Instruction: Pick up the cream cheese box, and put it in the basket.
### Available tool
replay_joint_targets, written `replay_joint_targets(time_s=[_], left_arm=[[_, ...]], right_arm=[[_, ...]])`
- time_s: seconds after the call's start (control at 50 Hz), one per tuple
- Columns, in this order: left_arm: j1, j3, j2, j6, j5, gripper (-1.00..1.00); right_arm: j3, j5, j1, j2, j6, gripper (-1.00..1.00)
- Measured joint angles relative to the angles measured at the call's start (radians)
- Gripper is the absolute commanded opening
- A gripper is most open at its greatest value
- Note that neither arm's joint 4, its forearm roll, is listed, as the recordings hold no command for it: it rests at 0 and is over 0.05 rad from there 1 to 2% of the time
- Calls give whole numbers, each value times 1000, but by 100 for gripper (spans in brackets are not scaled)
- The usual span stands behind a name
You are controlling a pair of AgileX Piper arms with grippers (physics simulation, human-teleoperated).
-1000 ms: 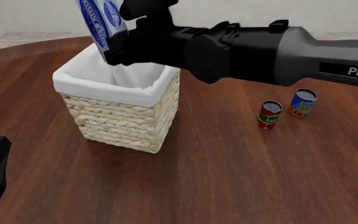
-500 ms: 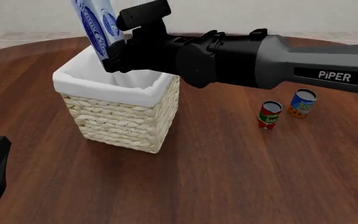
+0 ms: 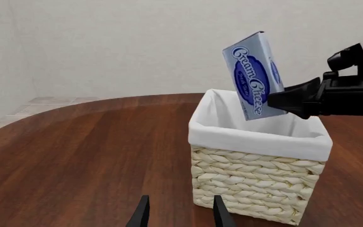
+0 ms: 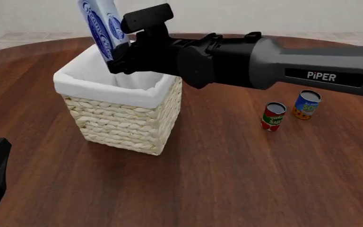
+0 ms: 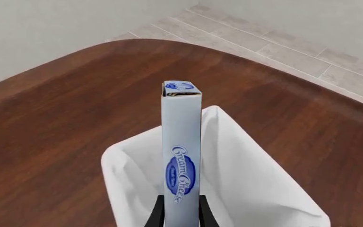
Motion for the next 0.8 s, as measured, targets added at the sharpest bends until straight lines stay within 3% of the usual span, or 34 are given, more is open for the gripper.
replay_joint_targets(time_s=[0.62, 0.64, 0.8], left_arm=[[0, 0, 0, 0, 0, 100], [0, 0, 0, 0, 0, 100], [0, 0, 0, 0, 0, 100]], right_arm=[[-63, 17, -38, 49, 11, -100], [-65, 18, -38, 51, 10, 100], [-77, 23, -44, 54, 7, 100]])
